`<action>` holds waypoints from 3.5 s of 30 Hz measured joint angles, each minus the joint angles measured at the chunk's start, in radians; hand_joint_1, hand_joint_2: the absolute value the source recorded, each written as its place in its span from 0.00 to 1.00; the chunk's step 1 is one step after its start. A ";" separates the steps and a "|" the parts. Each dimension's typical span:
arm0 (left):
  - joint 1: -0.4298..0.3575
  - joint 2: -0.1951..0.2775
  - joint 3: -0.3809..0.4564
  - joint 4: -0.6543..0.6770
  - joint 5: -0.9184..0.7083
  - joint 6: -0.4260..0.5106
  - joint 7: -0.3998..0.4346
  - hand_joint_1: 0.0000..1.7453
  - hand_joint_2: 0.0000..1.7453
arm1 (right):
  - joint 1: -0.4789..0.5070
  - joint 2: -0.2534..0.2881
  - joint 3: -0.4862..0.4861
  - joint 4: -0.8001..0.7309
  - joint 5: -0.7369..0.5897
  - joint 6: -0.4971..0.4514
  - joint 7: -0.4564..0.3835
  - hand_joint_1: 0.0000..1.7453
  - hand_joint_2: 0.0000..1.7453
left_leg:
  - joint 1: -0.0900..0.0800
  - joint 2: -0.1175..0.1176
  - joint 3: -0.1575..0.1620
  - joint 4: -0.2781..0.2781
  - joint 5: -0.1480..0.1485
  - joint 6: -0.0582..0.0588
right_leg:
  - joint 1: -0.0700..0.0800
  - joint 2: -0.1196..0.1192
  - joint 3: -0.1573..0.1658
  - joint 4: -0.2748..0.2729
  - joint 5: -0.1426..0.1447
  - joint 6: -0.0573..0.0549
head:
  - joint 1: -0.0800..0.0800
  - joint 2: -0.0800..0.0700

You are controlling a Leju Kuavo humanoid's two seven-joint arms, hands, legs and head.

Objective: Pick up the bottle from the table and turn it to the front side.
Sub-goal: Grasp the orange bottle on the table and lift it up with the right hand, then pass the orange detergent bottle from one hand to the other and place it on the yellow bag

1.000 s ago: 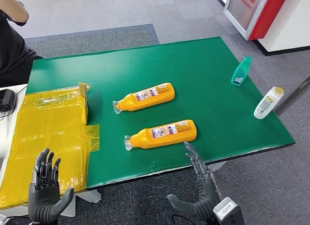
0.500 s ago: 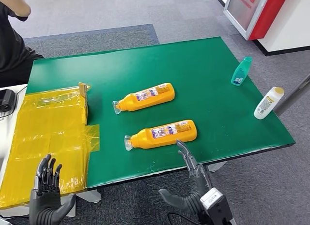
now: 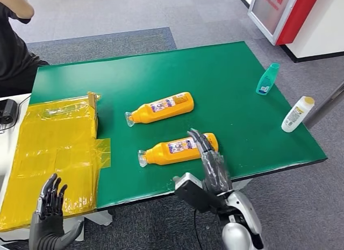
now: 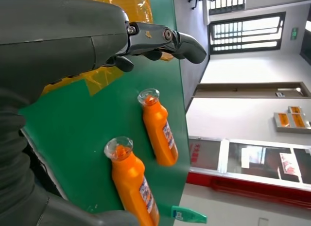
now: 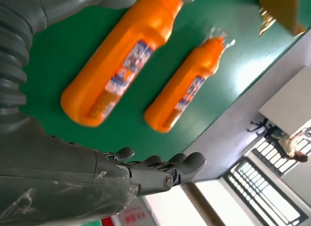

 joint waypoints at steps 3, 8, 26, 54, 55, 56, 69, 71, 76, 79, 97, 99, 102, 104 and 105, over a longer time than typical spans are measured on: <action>-0.015 0.017 -0.021 0.014 0.014 0.024 0.001 0.00 1.00 | -0.082 -0.016 -0.001 0.046 0.066 0.008 0.043 0.00 1.00 | 0.000 0.000 0.000 0.000 0.001 -0.001 | 0.000 0.000 0.000 0.000 0.001 0.000 | 0.000 0.000; -0.037 0.052 -0.068 0.045 0.036 0.052 0.001 0.00 1.00 | -0.205 -0.047 -0.002 0.160 0.135 0.042 0.096 0.00 1.00 | 0.000 0.000 0.000 0.000 0.002 -0.001 | 0.000 0.000 0.000 0.000 0.001 0.000 | 0.000 0.000; -0.133 0.173 -0.238 0.172 0.096 0.139 -0.018 0.00 1.00 | -0.623 -0.156 0.107 0.843 0.292 0.165 0.184 0.00 1.00 | 0.000 0.000 -0.001 0.000 0.004 0.001 | 0.000 0.000 0.000 0.000 0.003 0.002 | 0.000 0.000; -0.142 0.241 -0.300 0.233 0.144 0.205 -0.018 0.00 1.00 | -0.706 -0.240 0.194 1.028 0.226 0.212 0.101 1.00 1.00 | 0.000 0.000 -0.001 0.000 0.004 0.001 | 0.000 0.000 0.000 0.000 0.003 0.002 | 0.000 0.000; -0.136 0.241 -0.297 0.232 0.140 0.203 -0.018 0.00 1.00 | -0.681 -0.243 0.195 0.987 0.204 0.206 0.106 1.00 1.00 | 0.000 0.000 -0.001 0.000 0.004 0.001 | 0.000 0.000 0.000 0.000 0.003 0.002 | 0.000 0.000; -0.130 0.239 -0.293 0.230 0.135 0.200 -0.018 0.00 1.00 | -0.655 -0.245 0.195 0.944 0.186 0.199 0.111 1.00 1.00 | 0.000 0.000 -0.001 0.000 0.004 0.001 | 0.000 0.000 -0.001 0.000 0.003 0.002 | 0.000 0.000; -0.065 0.146 -0.181 0.203 0.152 0.040 0.061 0.00 1.00 | -0.311 -0.163 0.122 0.408 -0.013 0.077 0.063 1.00 1.00 | 0.000 -0.002 -0.004 0.000 0.001 0.000 | 0.000 -0.002 -0.003 0.000 0.000 0.000 | 0.000 0.000; -0.062 0.128 -0.164 0.203 0.181 0.004 0.086 0.00 1.00 | -0.273 -0.133 0.120 0.362 -0.021 0.064 0.047 1.00 1.00 | 0.000 -0.002 -0.003 0.000 0.001 0.000 | 0.001 -0.002 -0.003 0.000 0.000 0.000 | 0.000 0.000; -0.068 0.101 -0.147 0.204 0.276 -0.073 0.143 0.00 1.00 | -0.212 -0.068 0.124 0.329 -0.033 0.033 -0.001 1.00 1.00 | 0.000 -0.002 -0.003 0.000 0.001 -0.001 | 0.001 -0.002 -0.003 0.000 0.000 0.000 | 0.000 0.000; -0.078 0.095 -0.149 0.204 0.300 -0.088 0.164 0.00 1.00 | -0.198 -0.039 0.134 0.339 -0.021 0.006 -0.020 1.00 1.00 | 0.000 -0.002 -0.003 0.000 0.002 -0.001 | 0.001 -0.002 -0.002 0.000 0.000 -0.001 | 0.000 0.000; -0.113 0.119 -0.366 0.144 0.274 0.039 0.235 0.00 1.00 | -0.256 0.036 0.186 0.580 0.113 -0.089 -0.012 1.00 1.00 | 0.000 -0.002 -0.003 0.000 0.002 -0.001 | 0.001 -0.002 -0.002 0.000 0.001 0.000 | 0.000 0.000; -0.113 0.123 -0.375 0.143 0.275 0.042 0.235 0.00 1.00 | -0.258 0.037 0.187 0.590 0.113 -0.089 -0.013 1.00 1.00 | 0.000 -0.002 -0.003 0.000 0.002 -0.001 | 0.001 -0.002 -0.002 0.000 0.001 -0.001 | 0.000 0.000; -0.114 0.130 -0.387 0.140 0.274 0.057 0.233 0.00 1.00 | -0.262 0.040 0.188 0.602 0.116 -0.087 -0.016 1.00 1.00 | 0.000 -0.002 -0.003 0.000 0.002 -0.001 | 0.001 -0.002 -0.002 0.000 0.000 -0.001 | 0.000 0.000; -0.114 0.135 -0.400 0.134 0.271 0.072 0.233 0.00 1.00 | -0.263 0.042 0.192 0.611 0.123 -0.083 -0.021 1.00 1.00 | 0.000 -0.002 -0.003 0.000 0.002 -0.001 | 0.001 -0.002 -0.002 0.000 0.001 -0.001 | 0.000 0.000; -0.114 0.137 -0.406 0.131 0.268 0.080 0.233 0.00 1.00 | -0.263 0.043 0.196 0.615 0.125 -0.082 -0.023 1.00 1.00 | 0.000 -0.002 -0.003 0.000 0.002 -0.001 | 0.001 -0.002 -0.002 0.000 0.001 -0.001 | 0.000 0.000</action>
